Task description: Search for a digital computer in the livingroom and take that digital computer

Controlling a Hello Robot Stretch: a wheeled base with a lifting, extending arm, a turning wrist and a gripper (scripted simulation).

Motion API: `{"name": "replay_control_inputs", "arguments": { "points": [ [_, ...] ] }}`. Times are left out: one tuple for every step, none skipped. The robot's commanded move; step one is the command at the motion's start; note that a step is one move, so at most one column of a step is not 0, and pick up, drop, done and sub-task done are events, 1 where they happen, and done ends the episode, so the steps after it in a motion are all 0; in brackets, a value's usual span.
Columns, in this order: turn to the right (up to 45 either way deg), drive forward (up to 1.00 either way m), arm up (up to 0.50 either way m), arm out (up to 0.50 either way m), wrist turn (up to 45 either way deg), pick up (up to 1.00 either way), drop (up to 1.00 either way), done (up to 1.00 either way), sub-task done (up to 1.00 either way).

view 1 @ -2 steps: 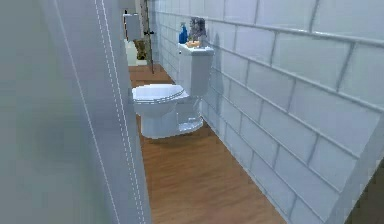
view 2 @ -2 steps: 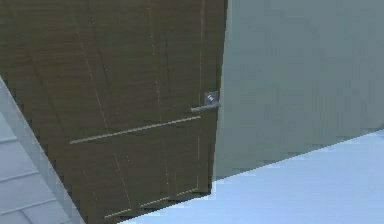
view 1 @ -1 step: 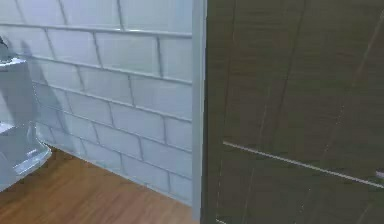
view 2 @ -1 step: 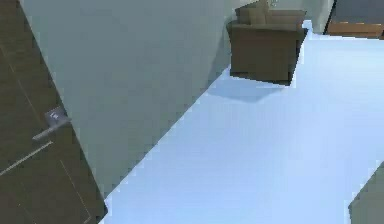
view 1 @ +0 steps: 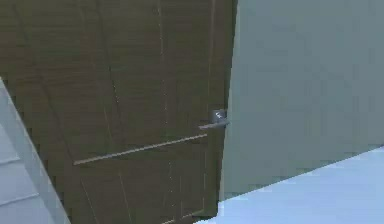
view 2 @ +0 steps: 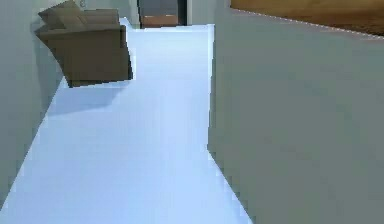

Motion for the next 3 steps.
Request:
{"name": "replay_control_inputs", "arguments": {
  "points": [
    [45.0,0.00,0.00,0.00,0.0,0.00,0.00,0.00,0.00],
    [24.0,0.00,0.00,0.00,0.0,0.00,0.00,0.00,0.00],
    [0.0,0.20,0.00,0.00,0.0,0.00,0.00,0.00,0.00]
  ]
}}
